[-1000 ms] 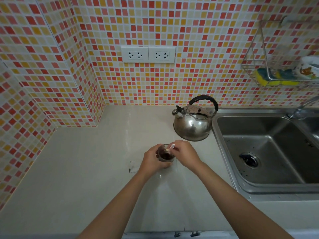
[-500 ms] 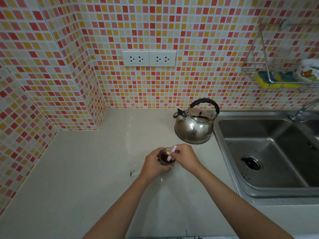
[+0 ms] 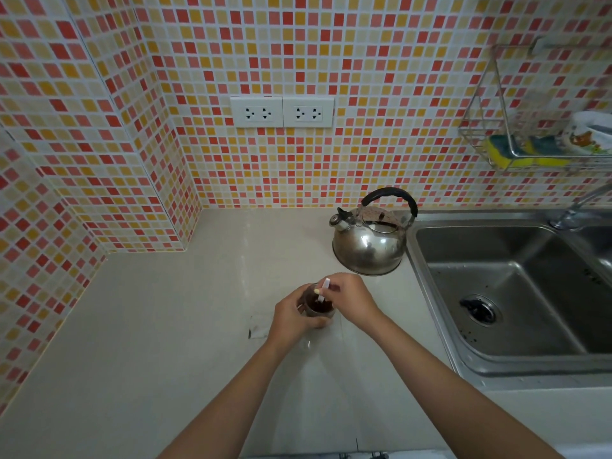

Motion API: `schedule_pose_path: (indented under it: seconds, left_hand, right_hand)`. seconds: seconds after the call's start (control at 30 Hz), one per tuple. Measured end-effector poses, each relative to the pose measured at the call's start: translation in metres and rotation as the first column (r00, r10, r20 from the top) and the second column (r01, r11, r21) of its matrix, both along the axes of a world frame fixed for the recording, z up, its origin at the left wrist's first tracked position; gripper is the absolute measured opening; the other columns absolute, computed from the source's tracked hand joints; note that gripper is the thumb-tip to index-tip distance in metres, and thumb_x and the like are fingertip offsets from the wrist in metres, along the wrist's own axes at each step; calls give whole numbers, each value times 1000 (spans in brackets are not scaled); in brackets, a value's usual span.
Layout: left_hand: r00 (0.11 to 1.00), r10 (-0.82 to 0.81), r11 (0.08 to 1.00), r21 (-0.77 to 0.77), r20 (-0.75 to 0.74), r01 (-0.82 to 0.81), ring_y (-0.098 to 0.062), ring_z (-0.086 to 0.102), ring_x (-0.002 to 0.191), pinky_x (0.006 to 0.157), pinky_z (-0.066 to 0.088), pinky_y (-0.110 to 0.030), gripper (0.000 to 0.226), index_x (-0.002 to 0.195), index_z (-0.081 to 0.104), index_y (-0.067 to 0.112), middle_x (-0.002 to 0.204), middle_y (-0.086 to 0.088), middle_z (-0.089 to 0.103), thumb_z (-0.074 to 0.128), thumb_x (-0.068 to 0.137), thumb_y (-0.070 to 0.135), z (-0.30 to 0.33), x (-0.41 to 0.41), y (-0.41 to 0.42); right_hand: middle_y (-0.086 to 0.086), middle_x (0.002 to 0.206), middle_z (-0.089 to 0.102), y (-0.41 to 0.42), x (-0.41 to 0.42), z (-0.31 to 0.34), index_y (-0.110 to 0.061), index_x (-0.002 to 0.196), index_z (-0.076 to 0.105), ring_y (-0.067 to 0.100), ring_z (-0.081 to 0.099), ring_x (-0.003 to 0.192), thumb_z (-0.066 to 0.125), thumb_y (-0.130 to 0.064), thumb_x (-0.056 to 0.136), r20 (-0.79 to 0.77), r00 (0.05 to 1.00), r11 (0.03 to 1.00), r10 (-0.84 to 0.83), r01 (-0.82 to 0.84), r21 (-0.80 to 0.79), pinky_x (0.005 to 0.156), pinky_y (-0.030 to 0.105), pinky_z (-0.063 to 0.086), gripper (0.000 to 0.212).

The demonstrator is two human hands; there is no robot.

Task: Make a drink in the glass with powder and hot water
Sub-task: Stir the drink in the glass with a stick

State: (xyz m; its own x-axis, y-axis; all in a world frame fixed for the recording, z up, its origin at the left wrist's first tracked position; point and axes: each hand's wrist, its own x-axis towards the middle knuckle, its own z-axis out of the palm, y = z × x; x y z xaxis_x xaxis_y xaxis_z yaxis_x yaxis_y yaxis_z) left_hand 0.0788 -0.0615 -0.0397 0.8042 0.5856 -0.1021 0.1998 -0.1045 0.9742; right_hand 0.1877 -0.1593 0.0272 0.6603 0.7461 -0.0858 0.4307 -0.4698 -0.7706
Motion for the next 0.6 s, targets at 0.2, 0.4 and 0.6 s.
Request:
schedule_pose_path:
  seconds: [0.2,0.4,0.6]
  left_hand:
    - [1000,-14,1000,-13,6,14,-4,68,102,88,52,-15,73,117,68,26,108,10,73,92,50,9,-2,1,3]
    - [1000,-26,1000,6,1,26,1,67,101,85,51,-11,74,119,67,25,109,11,73,92,51,11,-1,1,3]
    - [1000,-29,1000,-2,-4,29,-8,67,105,92,53,-20,75,121,66,23,111,9,72,92,52,9,-2,1,4]
  right_hand:
    - [18,81,71,-6,4,-2,-3,84,73,27,64,75,59,-14,89,-1,997,996,-83,83,-32,67,33,49,18]
    - [14,87,70,-2,2,3,-6,90,73,23,61,78,60,-13,88,63,998,1000,-9,10,-21,72,33,49,15]
    - [14,78,70,-2,-4,-1,-4,85,73,18,58,68,62,-15,87,11,1000,1000,-17,17,-23,65,33,47,16]
